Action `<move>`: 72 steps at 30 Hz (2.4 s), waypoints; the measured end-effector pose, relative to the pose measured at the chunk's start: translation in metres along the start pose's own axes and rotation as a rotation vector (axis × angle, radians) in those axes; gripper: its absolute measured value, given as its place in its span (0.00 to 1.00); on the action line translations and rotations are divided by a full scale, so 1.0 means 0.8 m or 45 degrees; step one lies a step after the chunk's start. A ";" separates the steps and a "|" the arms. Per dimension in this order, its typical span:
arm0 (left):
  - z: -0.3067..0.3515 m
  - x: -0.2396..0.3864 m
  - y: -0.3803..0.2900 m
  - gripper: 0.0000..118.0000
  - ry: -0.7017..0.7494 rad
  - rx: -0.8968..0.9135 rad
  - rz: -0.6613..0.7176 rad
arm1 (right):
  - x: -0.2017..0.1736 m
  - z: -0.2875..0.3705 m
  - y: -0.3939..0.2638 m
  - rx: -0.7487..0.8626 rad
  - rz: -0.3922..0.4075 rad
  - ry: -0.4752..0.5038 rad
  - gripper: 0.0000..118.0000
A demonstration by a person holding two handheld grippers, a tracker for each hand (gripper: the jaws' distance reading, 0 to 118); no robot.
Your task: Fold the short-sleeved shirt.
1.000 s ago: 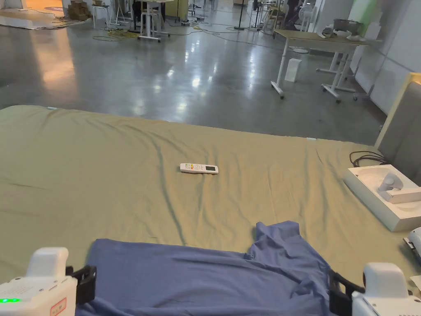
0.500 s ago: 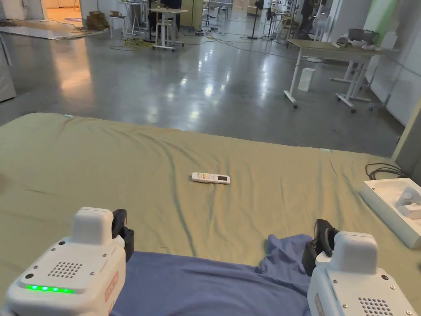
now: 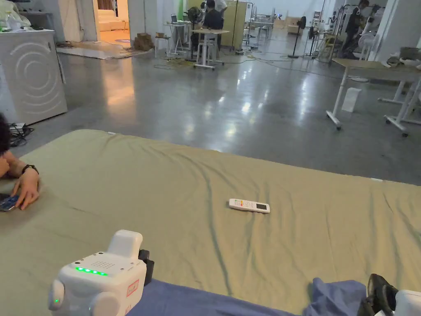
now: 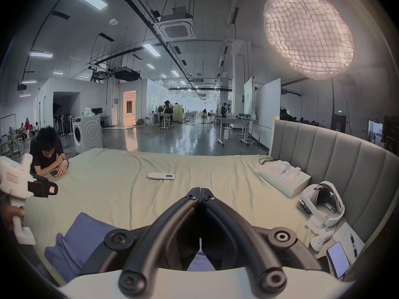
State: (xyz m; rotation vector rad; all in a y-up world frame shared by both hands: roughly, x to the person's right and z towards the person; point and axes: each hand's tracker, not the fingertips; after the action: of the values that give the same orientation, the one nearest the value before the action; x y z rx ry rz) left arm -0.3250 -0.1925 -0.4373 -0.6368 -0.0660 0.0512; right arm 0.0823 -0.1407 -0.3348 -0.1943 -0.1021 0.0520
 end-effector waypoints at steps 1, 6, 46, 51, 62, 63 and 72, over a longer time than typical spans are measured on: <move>-0.023 -0.009 0.002 0.01 -0.006 -0.069 0.012 | 0.002 -0.006 -0.005 -0.020 0.000 0.004 0.00; -0.114 -0.053 0.008 0.36 -0.020 -0.366 0.124 | 0.010 -0.027 -0.024 -0.102 0.008 -0.013 0.00; -0.131 -0.020 -0.010 0.04 0.044 -0.356 -0.030 | 0.159 -0.317 -0.143 -1.185 0.179 0.004 0.41; -0.125 -0.022 -0.012 0.04 0.055 -0.362 -0.034 | 0.158 -0.345 -0.163 -1.282 0.114 0.003 0.38; -0.108 -0.022 -0.015 0.04 0.052 -0.354 -0.010 | 0.150 -0.299 -0.127 -1.107 0.072 0.052 0.00; -0.103 -0.022 -0.015 0.04 0.045 -0.345 -0.012 | 0.153 -0.288 -0.116 -1.075 0.050 0.052 0.00; -0.029 -0.036 -0.008 0.04 -0.003 -0.235 0.015 | 0.170 -0.149 -0.024 -0.825 0.024 0.122 0.00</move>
State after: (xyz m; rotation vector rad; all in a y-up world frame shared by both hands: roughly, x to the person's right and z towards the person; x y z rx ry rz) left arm -0.3518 -0.2129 -0.4534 -0.8218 -0.0697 0.0577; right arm 0.2310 -0.1736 -0.4340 -0.8442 -0.0183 0.0270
